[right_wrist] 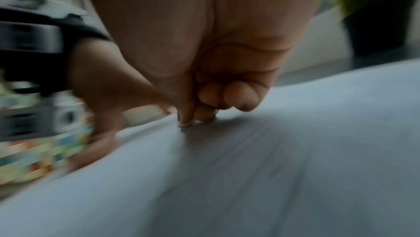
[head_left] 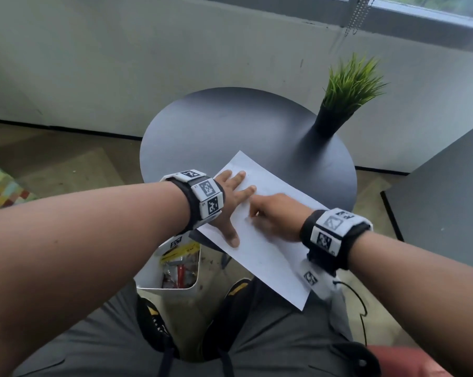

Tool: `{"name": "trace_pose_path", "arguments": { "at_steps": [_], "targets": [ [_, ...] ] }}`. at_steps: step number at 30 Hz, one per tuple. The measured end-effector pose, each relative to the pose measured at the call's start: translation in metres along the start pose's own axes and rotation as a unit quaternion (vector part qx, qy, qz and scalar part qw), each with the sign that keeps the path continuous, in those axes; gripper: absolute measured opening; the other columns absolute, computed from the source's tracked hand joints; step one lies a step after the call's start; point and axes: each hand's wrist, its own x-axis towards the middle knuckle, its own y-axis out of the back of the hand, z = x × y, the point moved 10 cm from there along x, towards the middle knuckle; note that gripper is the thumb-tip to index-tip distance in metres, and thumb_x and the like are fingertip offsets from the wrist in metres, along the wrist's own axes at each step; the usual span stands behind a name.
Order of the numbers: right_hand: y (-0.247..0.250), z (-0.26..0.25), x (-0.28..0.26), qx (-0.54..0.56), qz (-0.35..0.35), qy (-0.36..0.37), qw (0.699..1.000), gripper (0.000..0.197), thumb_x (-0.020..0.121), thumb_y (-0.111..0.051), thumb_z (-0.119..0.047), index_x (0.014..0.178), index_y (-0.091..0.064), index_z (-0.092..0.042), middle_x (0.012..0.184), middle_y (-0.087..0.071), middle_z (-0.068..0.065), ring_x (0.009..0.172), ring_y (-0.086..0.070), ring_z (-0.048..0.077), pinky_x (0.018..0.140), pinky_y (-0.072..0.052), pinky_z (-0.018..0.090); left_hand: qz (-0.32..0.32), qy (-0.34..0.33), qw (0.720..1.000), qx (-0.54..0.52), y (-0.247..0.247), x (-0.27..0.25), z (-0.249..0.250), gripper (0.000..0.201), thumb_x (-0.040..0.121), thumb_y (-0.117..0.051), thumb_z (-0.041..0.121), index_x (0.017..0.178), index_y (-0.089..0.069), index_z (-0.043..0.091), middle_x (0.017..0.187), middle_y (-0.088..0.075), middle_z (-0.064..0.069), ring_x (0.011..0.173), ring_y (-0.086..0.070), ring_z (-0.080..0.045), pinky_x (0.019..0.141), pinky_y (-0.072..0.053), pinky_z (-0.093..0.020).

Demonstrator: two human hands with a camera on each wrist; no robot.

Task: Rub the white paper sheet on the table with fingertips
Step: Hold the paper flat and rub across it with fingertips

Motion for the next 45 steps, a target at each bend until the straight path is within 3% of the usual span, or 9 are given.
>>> {"name": "trace_pose_path", "arguments": {
  "at_steps": [3,9,14,20,25,30,35,40,45],
  "targets": [
    [0.029,0.051,0.007,-0.001,0.088,-0.128,0.988,0.015,0.093,-0.050,-0.033,0.097,-0.051,-0.019,0.096,-0.062,0.008,0.090,-0.059,0.032,0.073,-0.048,0.035,-0.002,0.000,1.000,0.003,0.000,0.001,-0.001,0.137,0.062,-0.074,0.076,0.155,0.018,0.036,0.163,0.025,-0.003,0.151,0.018,-0.030,0.116,-0.016,-0.060],
    [-0.017,-0.036,-0.013,-0.014,-0.022,0.077,0.997,0.004,0.093,-0.050,-0.025,0.093,-0.052,-0.021,0.090,-0.060,0.002,0.081,-0.052,0.023,0.068,-0.041,0.032,-0.013,-0.015,1.000,0.012,-0.005,0.004,-0.006,0.138,0.060,-0.076,0.075,0.153,0.020,0.038,0.162,0.028,-0.002,0.151,0.019,-0.031,0.118,-0.010,-0.058],
    [0.029,0.051,0.006,-0.012,0.089,-0.130,0.987,0.016,0.094,-0.049,-0.032,0.099,-0.049,-0.017,0.097,-0.060,0.007,0.090,-0.058,0.032,0.073,-0.048,0.035,-0.009,-0.019,1.000,0.010,-0.006,0.008,-0.008,0.140,0.058,-0.077,0.076,0.152,0.020,0.040,0.163,0.027,-0.002,0.150,0.019,-0.031,0.119,-0.011,-0.061],
    [-0.019,-0.038,-0.017,-0.011,-0.001,0.074,0.997,0.007,0.094,-0.049,-0.027,0.093,-0.048,-0.020,0.090,-0.061,0.002,0.083,-0.055,0.025,0.072,-0.048,0.036,-0.026,-0.020,0.999,0.032,-0.006,0.009,-0.009,0.138,0.058,-0.078,0.073,0.151,0.021,0.046,0.161,0.030,-0.003,0.150,0.019,-0.034,0.120,-0.010,-0.060],
    [0.021,0.041,-0.002,-0.003,0.086,-0.119,0.989,0.015,0.094,-0.047,-0.031,0.101,-0.049,-0.018,0.098,-0.060,0.008,0.088,-0.057,0.031,0.073,-0.048,0.035,-0.025,-0.015,0.999,0.023,-0.004,0.008,-0.008,0.137,0.058,-0.080,0.071,0.150,0.019,0.049,0.162,0.028,-0.003,0.150,0.019,-0.033,0.119,-0.012,-0.062],
    [-0.019,-0.032,-0.019,0.001,0.009,0.051,0.999,0.007,0.094,-0.047,-0.027,0.091,-0.046,-0.021,0.089,-0.059,0.003,0.081,-0.053,0.026,0.069,-0.043,0.034,-0.027,-0.017,0.999,0.038,-0.005,0.009,-0.008,0.139,0.056,-0.081,0.072,0.149,0.020,0.050,0.162,0.029,-0.005,0.150,0.018,-0.036,0.119,-0.012,-0.062],
    [0.020,0.048,-0.010,0.014,0.097,-0.136,0.986,0.013,0.093,-0.049,-0.032,0.098,-0.050,-0.020,0.098,-0.063,0.007,0.089,-0.058,0.032,0.075,-0.049,0.036,-0.025,-0.019,0.999,0.028,-0.004,0.007,-0.007,0.136,0.058,-0.081,0.069,0.149,0.018,0.052,0.162,0.028,-0.004,0.150,0.019,-0.035,0.118,-0.012,-0.063],
    [-0.021,-0.032,-0.022,-0.006,0.028,0.037,0.999,0.008,0.096,-0.046,-0.028,0.091,-0.044,-0.022,0.088,-0.058,0.002,0.083,-0.053,0.026,0.068,-0.040,0.033,-0.030,-0.019,0.999,0.039,-0.006,0.008,-0.008,0.138,0.058,-0.081,0.071,0.149,0.020,0.050,0.161,0.030,-0.004,0.150,0.019,-0.036,0.119,-0.012,-0.061],
    [0.020,0.062,-0.012,0.033,0.079,-0.161,0.983,0.018,0.092,-0.050,-0.040,0.092,-0.048,-0.022,0.094,-0.061,0.006,0.085,-0.057,0.030,0.077,-0.051,0.039,-0.024,-0.010,0.999,0.021,0.001,0.003,-0.009,0.133,0.060,-0.082,0.067,0.152,0.012,0.051,0.163,0.026,-0.001,0.151,0.018,-0.032,0.118,-0.012,-0.063]
  ]
}}
